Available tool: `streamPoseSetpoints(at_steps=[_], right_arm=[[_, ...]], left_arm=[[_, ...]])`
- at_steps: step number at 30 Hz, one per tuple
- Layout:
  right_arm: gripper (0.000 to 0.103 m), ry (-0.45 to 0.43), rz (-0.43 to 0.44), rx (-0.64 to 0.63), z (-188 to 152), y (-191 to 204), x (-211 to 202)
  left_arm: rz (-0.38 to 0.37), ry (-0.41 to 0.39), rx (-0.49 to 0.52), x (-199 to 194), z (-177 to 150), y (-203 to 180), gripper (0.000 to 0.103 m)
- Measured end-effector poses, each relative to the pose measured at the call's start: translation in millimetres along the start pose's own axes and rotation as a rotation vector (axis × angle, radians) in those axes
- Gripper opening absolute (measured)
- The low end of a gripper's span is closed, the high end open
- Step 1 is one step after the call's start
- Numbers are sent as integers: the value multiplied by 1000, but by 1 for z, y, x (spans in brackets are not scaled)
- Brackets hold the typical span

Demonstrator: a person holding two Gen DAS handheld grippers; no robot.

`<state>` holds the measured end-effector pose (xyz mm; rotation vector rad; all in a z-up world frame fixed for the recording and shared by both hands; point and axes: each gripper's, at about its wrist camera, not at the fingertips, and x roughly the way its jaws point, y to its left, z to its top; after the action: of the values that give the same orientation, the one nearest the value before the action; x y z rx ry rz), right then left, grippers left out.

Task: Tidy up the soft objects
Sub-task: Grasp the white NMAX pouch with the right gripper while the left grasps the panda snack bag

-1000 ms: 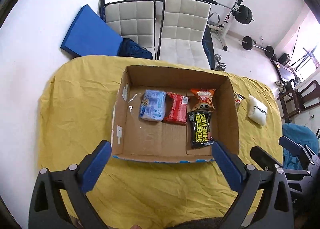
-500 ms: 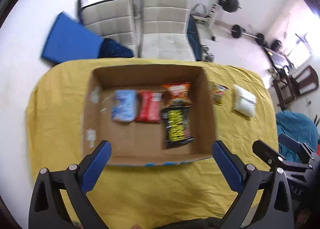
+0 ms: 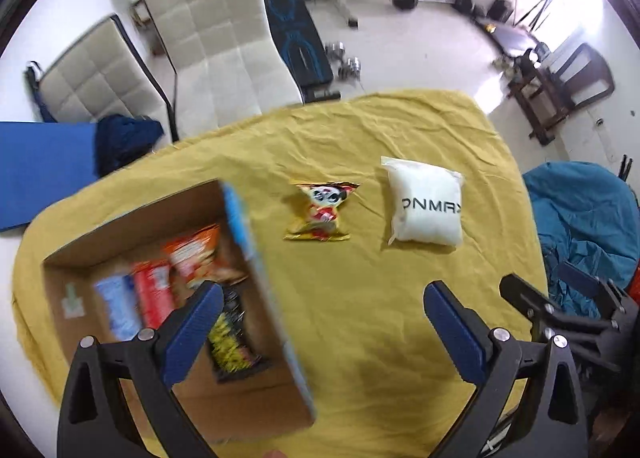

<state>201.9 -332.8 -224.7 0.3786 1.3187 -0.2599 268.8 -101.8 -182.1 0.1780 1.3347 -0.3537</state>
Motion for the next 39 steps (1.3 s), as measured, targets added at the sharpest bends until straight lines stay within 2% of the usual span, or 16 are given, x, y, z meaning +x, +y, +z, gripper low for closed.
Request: streamPoseSetpoints(at_steps=[5, 7, 10, 16, 19, 23, 28, 30, 31, 32, 33, 36, 39], right_arm=[[103, 65, -13, 52, 38, -6, 64], [103, 122, 24, 75, 52, -8, 100], [103, 164, 28, 85, 64, -3, 135], [103, 263, 81, 133, 76, 2, 195], [95, 293, 80, 138, 76, -4, 209], [88, 304, 78, 107, 72, -11, 204], [87, 313, 58, 93, 68, -19, 202], [85, 319, 66, 98, 67, -21, 202], [84, 325, 63, 87, 66, -20, 201], [84, 329, 61, 81, 66, -22, 200], [83, 337, 58, 70, 64, -24, 198], [83, 362, 47, 52, 55, -31, 198], [83, 372, 39, 48, 44, -38, 195]], left_arm=[[-2, 157, -39, 75, 53, -12, 101], [28, 195, -46, 102, 67, -13, 101], [72, 229, -40, 131, 84, -10, 101], [82, 292, -21, 174, 106, -8, 100], [62, 318, -23, 187, 109, -8, 100], [48, 379, 31, 203, 112, -11, 100], [47, 473, 94, 224, 103, -15, 100], [43, 492, 106, 231, 98, -18, 80], [46, 492, 109, 233, 96, -19, 62], [43, 489, 107, 234, 94, -20, 52], [32, 490, 94, 235, 92, -20, 52], [4, 491, 61, 236, 84, -18, 43], [16, 445, 63, 231, 78, -21, 38]])
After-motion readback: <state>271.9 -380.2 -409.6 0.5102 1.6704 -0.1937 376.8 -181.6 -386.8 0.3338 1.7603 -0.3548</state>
